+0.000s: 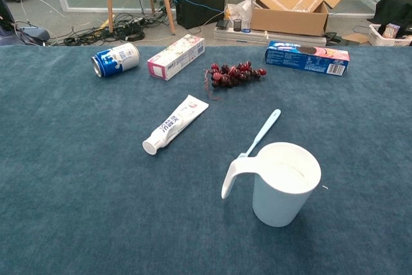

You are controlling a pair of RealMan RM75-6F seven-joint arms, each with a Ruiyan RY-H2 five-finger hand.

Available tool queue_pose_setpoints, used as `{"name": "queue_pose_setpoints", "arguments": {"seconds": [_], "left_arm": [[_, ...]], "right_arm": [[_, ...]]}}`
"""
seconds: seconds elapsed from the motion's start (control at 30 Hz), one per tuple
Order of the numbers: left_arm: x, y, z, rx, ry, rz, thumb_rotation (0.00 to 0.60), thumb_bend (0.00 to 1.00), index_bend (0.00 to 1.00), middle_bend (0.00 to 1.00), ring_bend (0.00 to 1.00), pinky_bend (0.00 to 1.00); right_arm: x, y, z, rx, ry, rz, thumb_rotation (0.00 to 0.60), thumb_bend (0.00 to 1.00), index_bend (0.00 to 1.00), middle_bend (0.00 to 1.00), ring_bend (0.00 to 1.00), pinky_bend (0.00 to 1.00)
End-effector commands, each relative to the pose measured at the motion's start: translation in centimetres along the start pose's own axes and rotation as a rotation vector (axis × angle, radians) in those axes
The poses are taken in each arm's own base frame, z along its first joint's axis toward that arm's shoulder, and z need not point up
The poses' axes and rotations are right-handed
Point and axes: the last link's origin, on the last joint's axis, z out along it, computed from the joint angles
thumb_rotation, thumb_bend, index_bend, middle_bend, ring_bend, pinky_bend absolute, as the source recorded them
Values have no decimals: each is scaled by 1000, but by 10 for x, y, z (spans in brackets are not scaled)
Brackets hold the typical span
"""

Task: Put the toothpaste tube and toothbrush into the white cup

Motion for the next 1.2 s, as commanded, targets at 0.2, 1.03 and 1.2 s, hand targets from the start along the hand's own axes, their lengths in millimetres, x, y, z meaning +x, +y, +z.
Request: {"name": "queue_pose_setpoints", "arguments": {"seconds": [0.2,1.03,1.2], "left_arm": [[4,-4,-2,22,15,-3,600,98,590,421,310,323],[12,-9,-10,46,40,-17,600,98,590,421,310,324],[13,-10,-11,52,45,-21,600,98,590,421,310,323]], "right_arm": [[-4,-3,9,11,-26,-12,600,404,145,0,0,29],[50,-73,93,338,-29,-67,600,408,246,44,0,53],[60,-101,116,418,-3,-61,600,406,257,44,0,53]]}}
